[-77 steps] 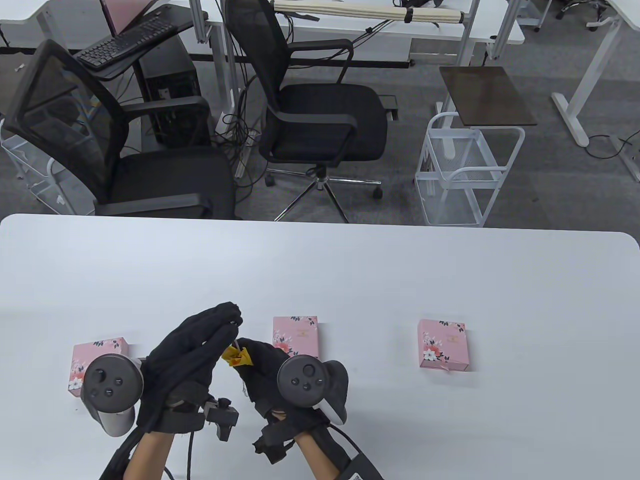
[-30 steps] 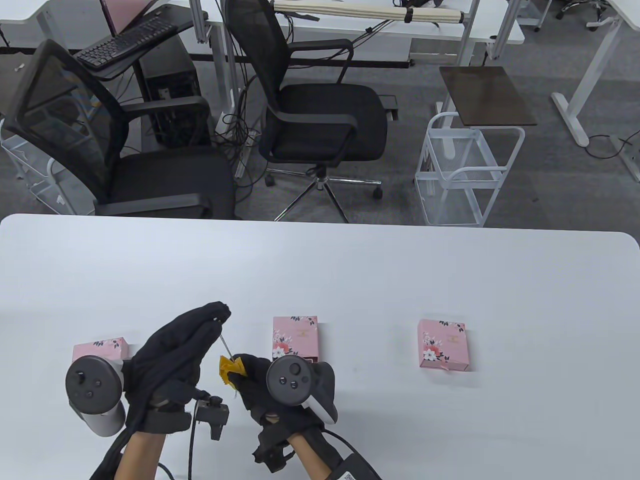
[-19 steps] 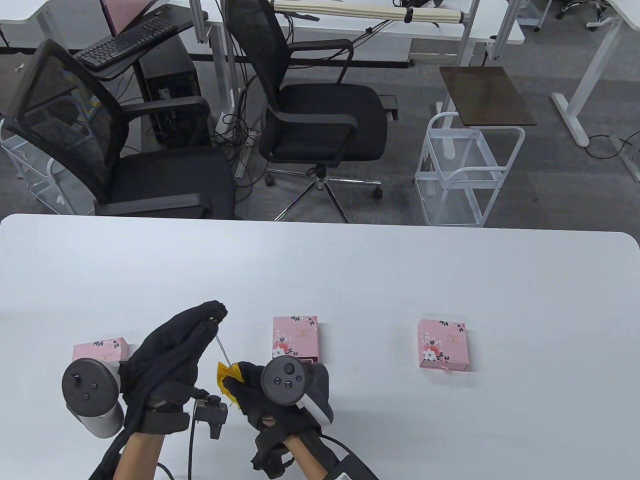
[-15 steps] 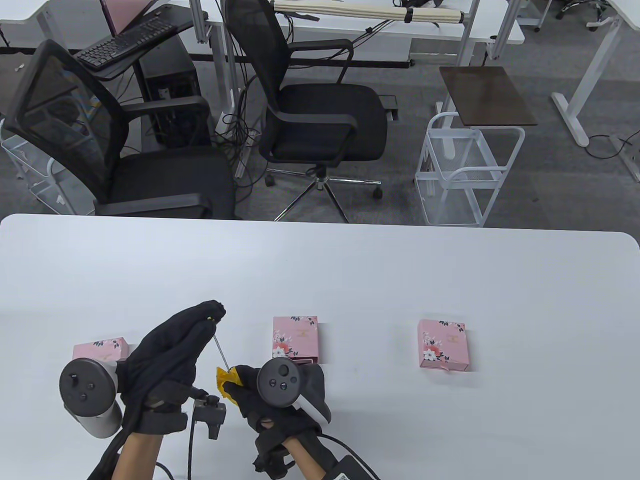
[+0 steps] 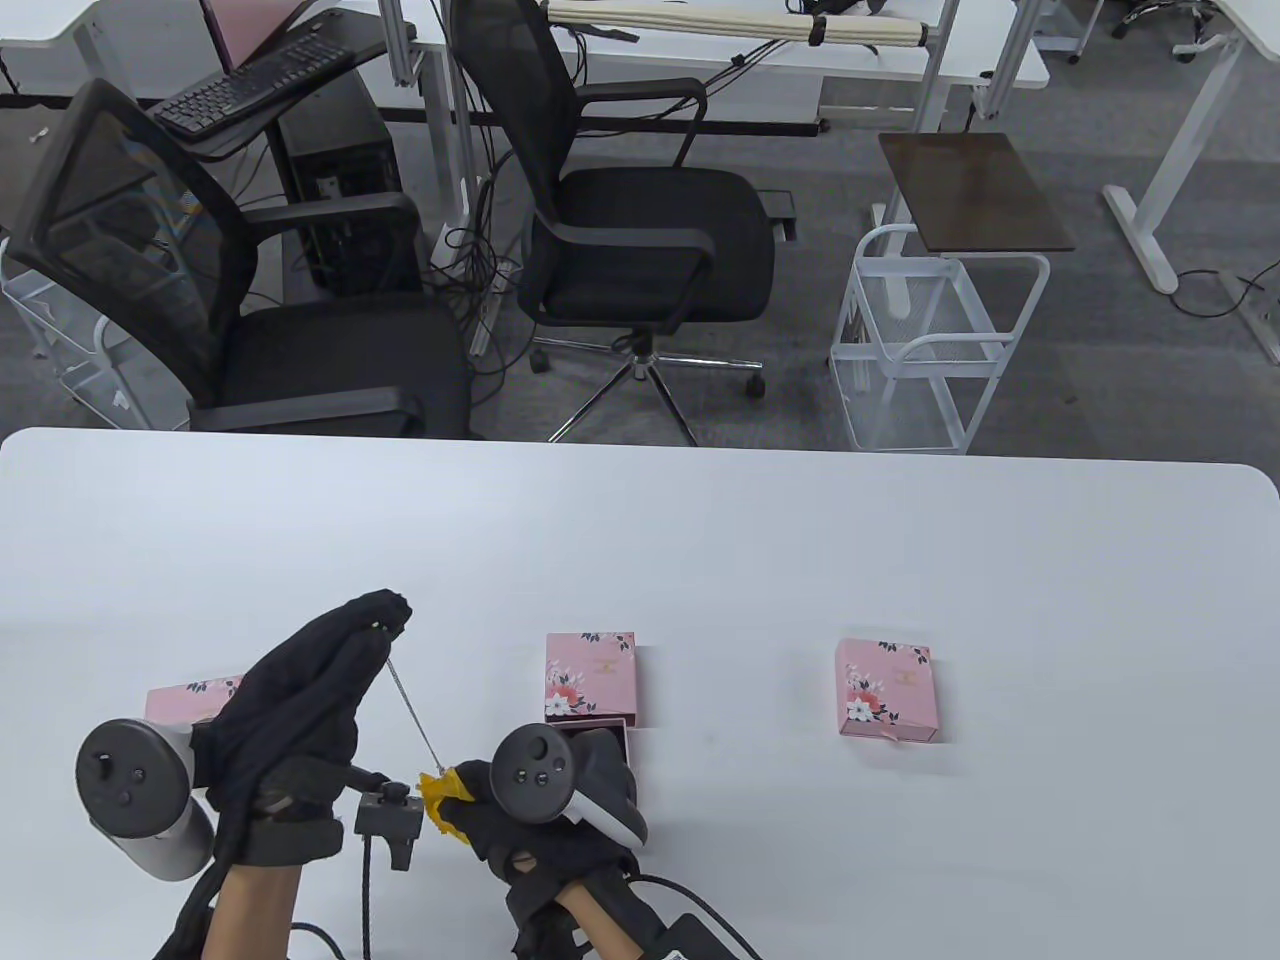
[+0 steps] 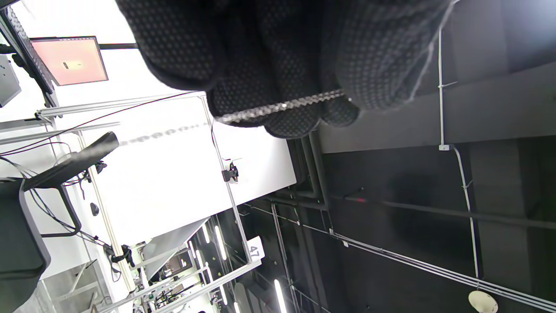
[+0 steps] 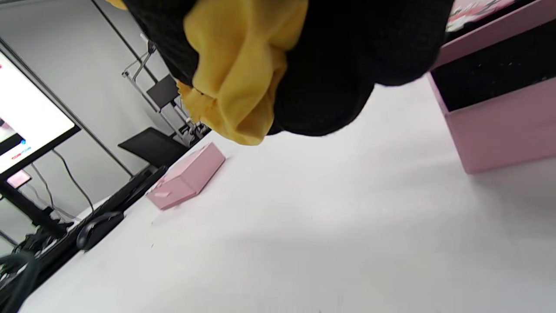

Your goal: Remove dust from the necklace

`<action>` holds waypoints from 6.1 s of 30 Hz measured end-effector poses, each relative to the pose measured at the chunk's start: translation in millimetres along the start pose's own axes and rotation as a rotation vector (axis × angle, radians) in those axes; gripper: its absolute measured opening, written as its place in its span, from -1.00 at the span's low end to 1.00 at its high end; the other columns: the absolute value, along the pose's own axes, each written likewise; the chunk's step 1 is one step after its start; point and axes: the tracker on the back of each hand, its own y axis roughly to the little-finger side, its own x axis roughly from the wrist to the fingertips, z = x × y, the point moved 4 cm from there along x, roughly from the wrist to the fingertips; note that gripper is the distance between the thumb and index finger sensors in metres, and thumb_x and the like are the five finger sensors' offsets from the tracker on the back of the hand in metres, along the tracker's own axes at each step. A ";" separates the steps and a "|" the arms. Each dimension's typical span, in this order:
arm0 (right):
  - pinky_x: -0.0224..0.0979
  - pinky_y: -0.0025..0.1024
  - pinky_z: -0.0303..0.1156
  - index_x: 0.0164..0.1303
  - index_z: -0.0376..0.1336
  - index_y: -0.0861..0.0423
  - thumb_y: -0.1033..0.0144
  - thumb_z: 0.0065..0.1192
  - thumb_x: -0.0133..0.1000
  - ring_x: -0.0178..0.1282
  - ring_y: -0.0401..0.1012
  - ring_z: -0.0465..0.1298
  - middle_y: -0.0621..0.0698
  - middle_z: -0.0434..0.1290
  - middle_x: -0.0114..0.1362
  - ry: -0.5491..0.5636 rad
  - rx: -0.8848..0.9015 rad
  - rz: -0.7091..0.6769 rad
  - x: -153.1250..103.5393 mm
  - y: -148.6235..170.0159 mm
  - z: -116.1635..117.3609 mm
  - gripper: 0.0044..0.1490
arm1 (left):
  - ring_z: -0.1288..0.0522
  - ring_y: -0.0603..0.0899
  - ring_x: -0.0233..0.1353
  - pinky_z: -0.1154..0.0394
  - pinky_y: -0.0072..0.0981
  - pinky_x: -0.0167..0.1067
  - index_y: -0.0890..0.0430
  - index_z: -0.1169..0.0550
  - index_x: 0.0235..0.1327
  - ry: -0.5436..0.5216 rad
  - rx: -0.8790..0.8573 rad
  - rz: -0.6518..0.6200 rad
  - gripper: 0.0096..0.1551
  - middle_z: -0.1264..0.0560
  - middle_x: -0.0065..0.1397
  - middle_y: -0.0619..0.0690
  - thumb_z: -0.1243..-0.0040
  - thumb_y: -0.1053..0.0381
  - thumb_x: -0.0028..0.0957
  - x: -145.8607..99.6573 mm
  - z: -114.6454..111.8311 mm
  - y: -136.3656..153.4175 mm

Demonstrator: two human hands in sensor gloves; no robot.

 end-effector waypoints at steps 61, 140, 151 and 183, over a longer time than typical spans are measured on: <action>0.49 0.23 0.24 0.74 -0.03 0.28 0.03 0.29 0.31 0.50 0.37 0.25 0.42 0.12 0.68 0.167 -0.335 0.133 -92.6 64.5 -114.3 -0.02 | -0.63 0.10 0.28 -0.58 -0.02 0.19 -0.10 -0.73 0.13 0.166 0.063 0.036 -0.64 -0.72 0.29 -0.05 -0.41 -0.17 0.14 -7.4 -47.6 10.0; 0.29 0.00 0.45 0.48 0.31 0.16 0.22 0.26 0.36 0.21 0.15 0.52 0.26 0.48 0.40 0.071 -0.414 0.252 -16.5 78.7 -68.6 -0.48 | -0.40 0.15 0.55 -0.41 0.09 0.40 -0.18 -0.69 0.19 0.745 1.113 0.041 -0.53 -0.53 0.56 -0.08 -0.41 -0.25 0.04 -63.8 -181.3 160.8; 0.36 0.06 0.40 0.59 0.20 0.09 0.09 0.33 0.32 0.29 0.21 0.46 0.33 0.38 0.49 0.000 -0.526 0.236 -49.6 73.4 -49.7 -0.32 | -0.02 0.29 0.70 -0.14 0.28 0.54 -0.08 -0.23 0.70 0.802 1.046 0.140 -0.27 -0.10 0.81 0.03 0.02 -0.27 0.27 -64.1 -180.5 184.0; 0.23 -0.07 0.50 0.34 0.32 0.08 0.16 0.38 0.26 0.11 0.08 0.56 0.20 0.53 0.29 0.140 -0.683 0.232 -45.4 78.9 -38.2 -0.50 | 0.01 0.31 0.71 -0.10 0.33 0.54 -0.13 -0.12 0.73 0.932 0.971 0.249 -0.25 0.04 0.83 -0.10 0.20 -0.31 0.26 -69.2 -185.3 203.8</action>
